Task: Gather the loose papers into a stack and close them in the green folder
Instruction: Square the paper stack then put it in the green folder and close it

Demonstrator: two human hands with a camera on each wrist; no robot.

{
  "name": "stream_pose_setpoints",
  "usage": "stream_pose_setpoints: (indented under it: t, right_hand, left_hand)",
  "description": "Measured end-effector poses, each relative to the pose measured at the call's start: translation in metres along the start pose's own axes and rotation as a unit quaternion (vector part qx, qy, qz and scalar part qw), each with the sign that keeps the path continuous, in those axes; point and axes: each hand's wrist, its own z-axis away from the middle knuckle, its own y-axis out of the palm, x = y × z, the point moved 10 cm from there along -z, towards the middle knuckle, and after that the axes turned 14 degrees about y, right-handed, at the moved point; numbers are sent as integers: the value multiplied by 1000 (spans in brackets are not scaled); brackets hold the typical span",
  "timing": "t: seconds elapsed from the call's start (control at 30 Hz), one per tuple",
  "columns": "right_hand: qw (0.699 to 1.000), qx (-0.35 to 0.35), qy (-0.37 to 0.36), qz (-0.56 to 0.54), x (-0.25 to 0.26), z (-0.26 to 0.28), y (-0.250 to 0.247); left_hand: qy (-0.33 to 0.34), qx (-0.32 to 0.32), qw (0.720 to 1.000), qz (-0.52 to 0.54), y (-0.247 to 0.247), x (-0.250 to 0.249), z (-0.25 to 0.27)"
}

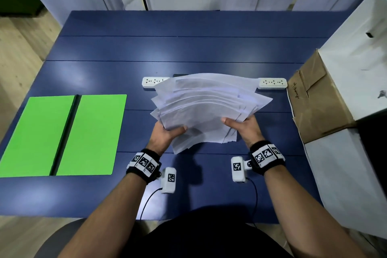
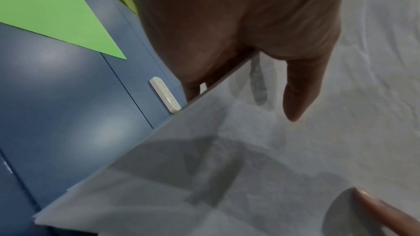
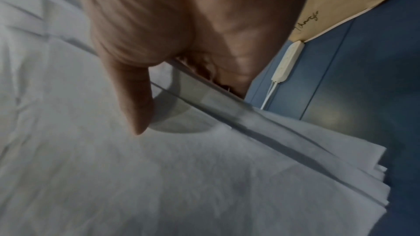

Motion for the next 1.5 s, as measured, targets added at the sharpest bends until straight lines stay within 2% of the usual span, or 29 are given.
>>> stream_pose_setpoints:
  t: [0.27, 0.47, 0.67, 0.8, 1.0, 1.3, 1.5]
  right_hand:
    - [1000, 12, -26, -5, 14, 12, 7]
    - [998, 1, -54, -24, 41, 19, 0]
    - [998, 23, -58, -5, 61, 27, 12]
    - [994, -21, -96, -44, 81, 40, 12]
    - [989, -96, -87, -74, 67, 35, 6]
    - [980, -128, -98, -116, 74, 44, -3]
    - [978, -154, -112, -84, 82, 45, -5]
  left_hand:
    - [16, -8, 1000, 1, 2, -12, 0]
    - [60, -33, 998, -10, -3, -28, 0]
    - [38, -28, 999, 9, 3, -19, 1]
    - [32, -30, 999, 18, 6, -15, 4]
    - [32, -29, 999, 29, 8, -8, 5]
    - [21, -9, 999, 42, 11, -2, 8]
    - [22, 8, 999, 38, 17, -2, 10]
